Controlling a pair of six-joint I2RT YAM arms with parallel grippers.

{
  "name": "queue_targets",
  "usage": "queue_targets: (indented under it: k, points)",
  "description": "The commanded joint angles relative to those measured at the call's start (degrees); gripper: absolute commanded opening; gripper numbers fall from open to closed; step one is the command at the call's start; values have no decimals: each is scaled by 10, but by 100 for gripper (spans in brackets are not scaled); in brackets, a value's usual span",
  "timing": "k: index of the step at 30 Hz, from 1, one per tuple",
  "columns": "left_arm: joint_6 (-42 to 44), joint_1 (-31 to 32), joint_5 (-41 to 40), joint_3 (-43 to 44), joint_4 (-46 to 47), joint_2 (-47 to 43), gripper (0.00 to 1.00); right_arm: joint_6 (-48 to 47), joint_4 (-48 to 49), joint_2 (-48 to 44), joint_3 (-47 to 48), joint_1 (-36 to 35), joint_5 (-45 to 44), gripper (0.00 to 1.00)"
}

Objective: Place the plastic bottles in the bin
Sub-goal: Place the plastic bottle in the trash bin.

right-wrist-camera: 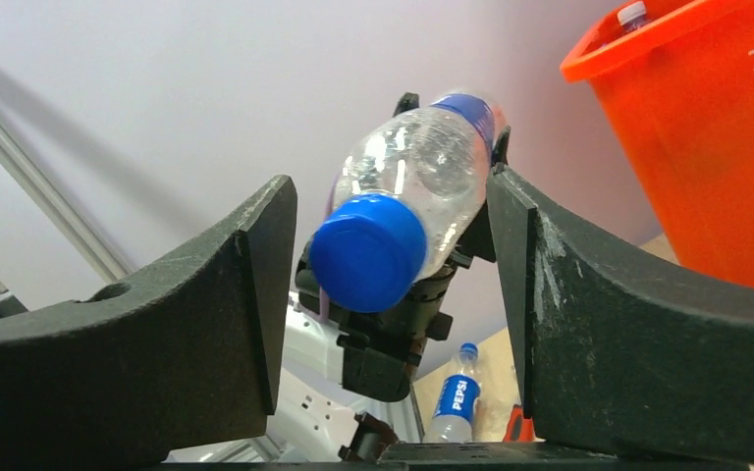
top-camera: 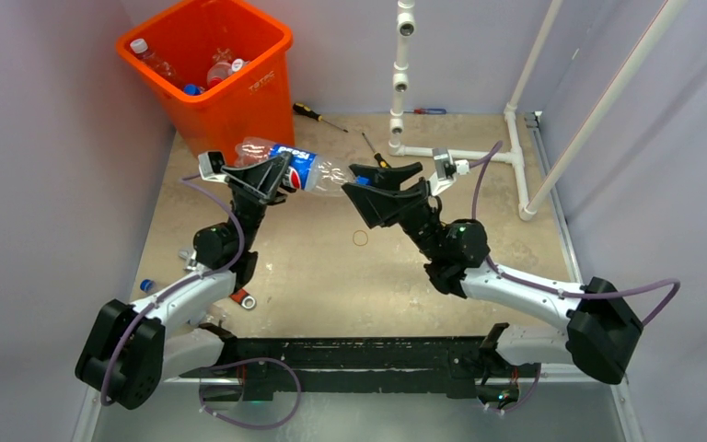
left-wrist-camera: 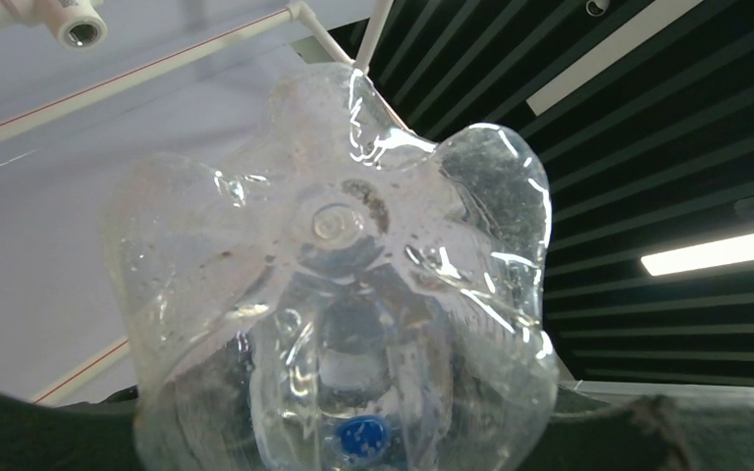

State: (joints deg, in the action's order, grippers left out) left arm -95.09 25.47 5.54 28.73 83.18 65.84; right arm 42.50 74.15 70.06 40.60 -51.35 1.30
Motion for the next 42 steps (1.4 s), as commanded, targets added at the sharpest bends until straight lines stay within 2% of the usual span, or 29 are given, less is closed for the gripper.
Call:
queue_targets:
  k: [1,3,7,8,9,10,12,14,15,19,23,26,29,32,36,42]
  points:
    - [-8,-2,-2,-3,83,-19,20,20,7,7,23,-2,11,72]
    - [-8,-2,-2,-2,81,-18,20,22,0,11,25,-2,9,67]
    - [-11,-2,3,1,84,-13,20,26,9,17,24,-2,6,37]
    - [-12,-2,6,1,83,-13,22,23,13,16,23,-2,5,29]
    - [-13,-2,8,0,82,-13,26,20,17,15,22,-2,6,26]
    - [-12,-2,10,0,80,-15,33,12,19,10,20,-2,6,21]
    - [-8,-3,10,-7,70,-21,57,-8,11,-5,17,-2,11,13]
    - [5,-5,1,-20,52,-37,80,-42,-33,-33,20,-2,14,5]
    - [14,-10,-4,-30,36,-48,88,-65,-66,-51,23,-2,10,1]
    - [45,-65,-2,-63,-59,-116,96,-176,-239,-129,71,-2,-34,0]
    - [94,-87,13,-78,-153,-167,99,-268,-368,-143,152,-2,-60,0]
    - [151,-86,62,-36,-353,-180,99,-315,-416,-114,222,-2,-65,0]
    - [248,-86,98,36,-568,-174,99,-348,-427,-73,278,-2,-58,0]
    - [312,-86,117,71,-681,-172,99,-368,-420,-19,326,-2,-43,0]
    - [348,-86,117,60,-750,-195,99,-378,-381,44,376,-2,-17,0]
    - [352,-86,128,19,-764,-225,98,-403,-293,123,424,-2,-14,0]
